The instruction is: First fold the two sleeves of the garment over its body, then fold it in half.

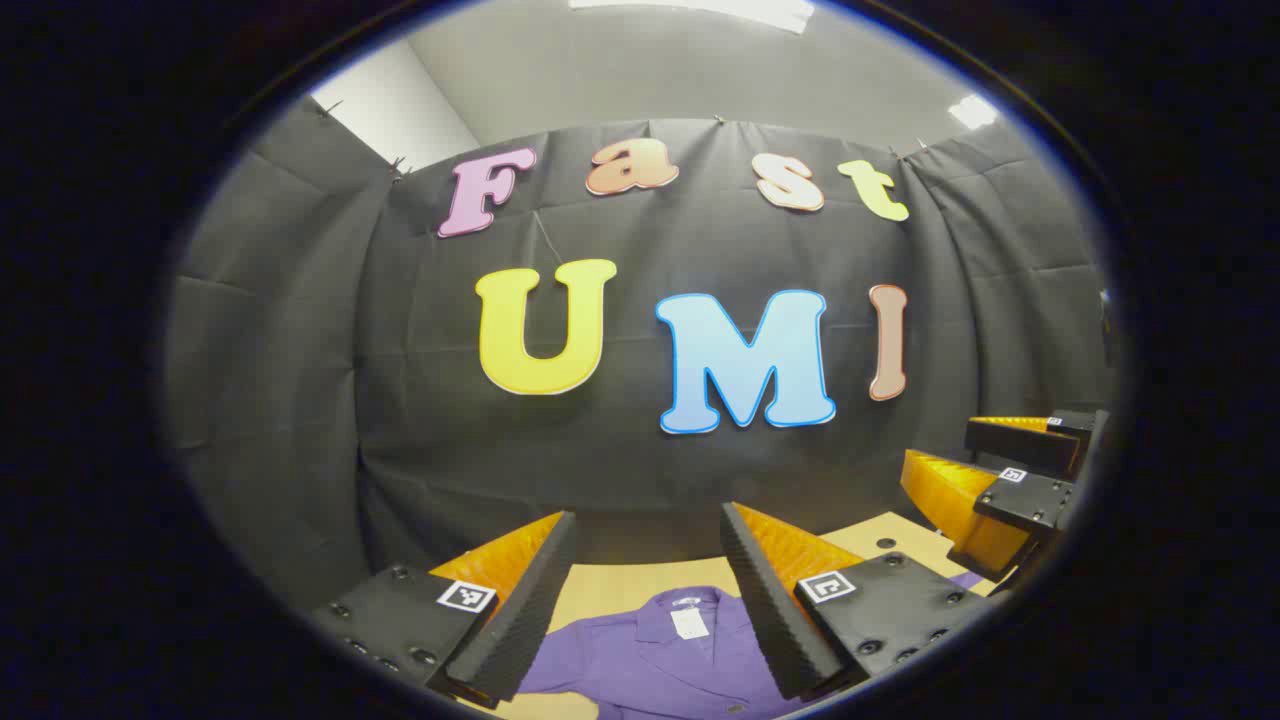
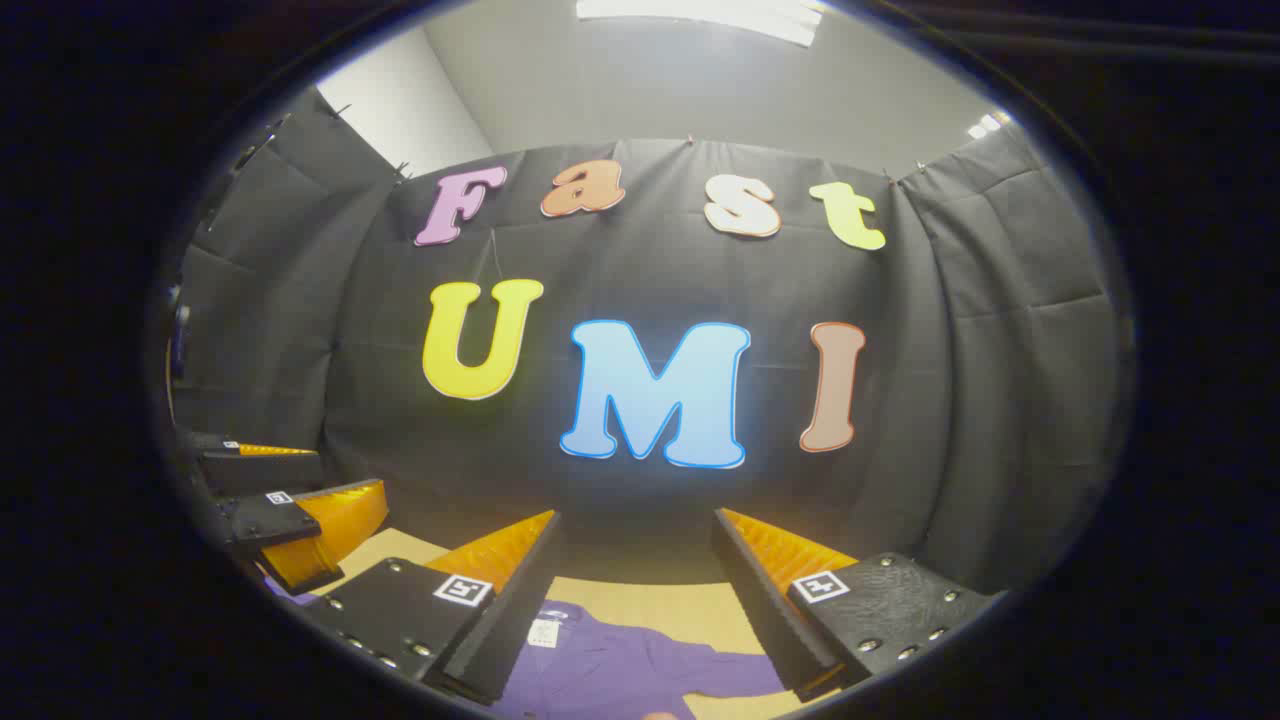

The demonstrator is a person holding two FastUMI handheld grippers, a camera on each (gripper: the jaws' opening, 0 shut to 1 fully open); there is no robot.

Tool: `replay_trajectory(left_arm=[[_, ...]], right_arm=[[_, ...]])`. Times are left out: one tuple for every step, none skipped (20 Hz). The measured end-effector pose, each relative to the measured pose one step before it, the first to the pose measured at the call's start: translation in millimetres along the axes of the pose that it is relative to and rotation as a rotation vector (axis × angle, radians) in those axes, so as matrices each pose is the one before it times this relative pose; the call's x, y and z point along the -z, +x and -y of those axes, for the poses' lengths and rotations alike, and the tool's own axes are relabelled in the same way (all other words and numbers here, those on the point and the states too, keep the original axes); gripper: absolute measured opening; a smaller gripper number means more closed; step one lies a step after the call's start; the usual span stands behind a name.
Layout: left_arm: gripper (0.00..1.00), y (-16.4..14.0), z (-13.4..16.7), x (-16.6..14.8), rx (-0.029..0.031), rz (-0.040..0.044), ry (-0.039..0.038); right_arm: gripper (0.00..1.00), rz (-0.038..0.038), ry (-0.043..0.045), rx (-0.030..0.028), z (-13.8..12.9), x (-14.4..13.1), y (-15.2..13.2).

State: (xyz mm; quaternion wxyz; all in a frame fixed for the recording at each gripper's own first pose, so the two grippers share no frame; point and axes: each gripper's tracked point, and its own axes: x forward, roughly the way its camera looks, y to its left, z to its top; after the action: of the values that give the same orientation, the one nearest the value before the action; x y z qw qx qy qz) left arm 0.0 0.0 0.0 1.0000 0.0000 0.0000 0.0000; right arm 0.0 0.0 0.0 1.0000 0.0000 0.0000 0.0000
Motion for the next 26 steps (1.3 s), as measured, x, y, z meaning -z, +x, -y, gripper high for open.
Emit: replay_trajectory(left_arm=[[0.99,-0.37,-0.75,0.56,-0.00336,-0.00056,0.0005],[0.99,-0.57,-0.46,0.75,-0.00341,-0.00025,0.00053],[0.99,-0.59,0.48,0.02,-0.00333,-0.00051,0.00101],[0.99,0.24,-0.31,0.51,-0.00262,-0.00046,0.00089],[0.99,-0.76,0.06,0.4,-0.00342,-0.00114,0.00175],[0.99,0.57,-1.06,-0.01,-0.0039,-0.00032,0.00104],[0.99,-1.01,-0.23,-0.45,-0.00276,0.00236,0.00015],[0.99,-0.19,-0.72,-0.32,-0.00323,0.00067,0.00123],[0.99,-0.04,-0.98,-0.27,-0.00339,0.00006,0.00195],[0.99,0.01,-1.53,0.18,-0.00436,-0.00013,0.00177],[0.99,0.11,-0.33,0.0,-0.00277,0.00047,0.00055],[0.99,-1.1,0.13,-0.15,-0.00241,0.00054,-0.00006],[0.99,-0.01,-0.18,-0.11,-0.00143,0.00062,0.00014],[0.99,-0.49,-1.17,0.05,-0.00149,-0.00049,0.00097],[0.99,-1.09,-0.1,0.44,-0.00172,0.00029,0.00132],[0.99,-0.19,-0.29,0.4,-0.00071,-0.00083,0.00014],[0.99,0.43,-0.61,-0.09,-0.00107,-0.00119,0.00011],[0.99,0.1,-0.64,0.29,-0.00133,-0.00113,0.00017],[0.99,-0.46,-1.07,1.22,-0.00123,-0.00164,0.00065],[0.99,0.1,-0.37,-0.11,-0.00164,-0.0011,0.00103],[0.99,-0.36,-1.14,1.14,-0.00094,-0.00197,0.00102],[0.99,-0.16,-0.58,0.57,-0.00171,-0.00152,0.00087],[0.99,0.74,-1.46,0.53,-0.00132,-0.00225,0.00008],[0.99,-0.29,-1.14,0.64,-0.00289,-0.0018,-0.0001],[0.99,0.41,-1.42,1.41,-0.00235,-0.00233,-0.00054],[0.99,-0.14,-1.33,1.08,-0.0033,-0.00203,-0.00007]], right_arm=[[0.93,-0.00126,-0.00046,-0.00061,0.18,0.35,-0.56],[0.93,-0.00028,-0.00047,-0.00181,1.1,-0.4,-0.86],[0.93,0.00058,-0.00021,-0.00153,0.1,0.18,-0.46],[0.93,-0.00016,-0.00007,-0.00157,0.69,-0.76,-0.17],[0.93,-0.00143,0.00088,-0.00194,0.14,0.97,-0.81],[0.93,-0.00006,0.00115,-0.00079,0.57,-0.14,-0.01],[0.93,-0.00034,0.00072,-0.00096,-0.14,-0.4,0.38],[0.93,0.00065,0.00069,-0.00094,0.34,-0.69,-0.31],[0.93,0.00189,0.00074,-0.00054,0.68,0.62,-0.36],[0.93,0.00068,-0.00046,-0.00094,0.1,-0.62,0.0],[0.93,0.00176,-0.001,0.00028,0.86,1.03,0.22],[0.93,-0.00067,-0.00148,0.00041,0.78,-0.64,0.09],[0.93,-0.00244,-0.00126,0.00068,0.93,2.05,0.51],[0.93,-0.00409,-0.00081,0.00274,1.85,2.01,1.09],[0.93,-0.00483,0.00089,0.00584,2.66,3.55,0.78],[0.93,-0.00422,0.00072,0.00707,3.83,3.83,0.84],[0.93,-0.00585,0.00004,0.00833,4.19,2.89,1.5],[0.93,-0.00773,-0.00052,0.00977,4.73,5.54,1.59],[0.93,-0.00665,-0.00002,0.01185,6.39,4.58,0.92],[0.93,-0.00671,-0.0013,0.0122,6.42,4.88,1.7],[0.93,-0.00543,-0.0029,0.01382,7.43,3.87,1.38],[0.93,-0.00335,-0.0038,0.01537,7.5,4.4,1.45],[0.93,-0.0011,-0.00492,0.01443,7.54,3.0,1.62],[0.93,-0.00267,-0.00752,0.01536,6.94,4.41,1.46],[0.93,-0.00217,-0.00806,0.01738,7.85,3.03,1.92],[0.93,-0.00213,-0.00634,0.01601,7.26,4.79,1.72]])
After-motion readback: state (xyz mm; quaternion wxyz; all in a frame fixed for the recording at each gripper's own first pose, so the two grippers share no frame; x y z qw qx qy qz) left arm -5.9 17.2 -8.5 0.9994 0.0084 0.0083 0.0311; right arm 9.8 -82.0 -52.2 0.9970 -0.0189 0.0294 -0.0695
